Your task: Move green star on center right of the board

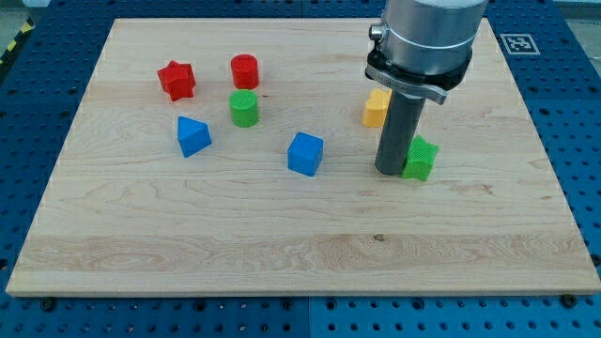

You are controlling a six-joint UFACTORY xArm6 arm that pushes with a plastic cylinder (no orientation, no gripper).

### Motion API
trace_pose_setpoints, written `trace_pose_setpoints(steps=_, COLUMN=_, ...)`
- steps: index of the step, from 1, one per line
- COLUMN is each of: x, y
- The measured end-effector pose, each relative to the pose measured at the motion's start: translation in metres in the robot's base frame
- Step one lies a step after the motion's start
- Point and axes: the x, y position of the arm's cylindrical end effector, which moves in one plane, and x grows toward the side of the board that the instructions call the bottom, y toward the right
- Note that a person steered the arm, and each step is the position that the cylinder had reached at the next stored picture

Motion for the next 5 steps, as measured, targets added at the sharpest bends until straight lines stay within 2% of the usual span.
trace_pose_setpoints(steps=4, x=-0.002, y=0.092)
trace_pose_setpoints(steps=5, x=-0.002, y=0.098)
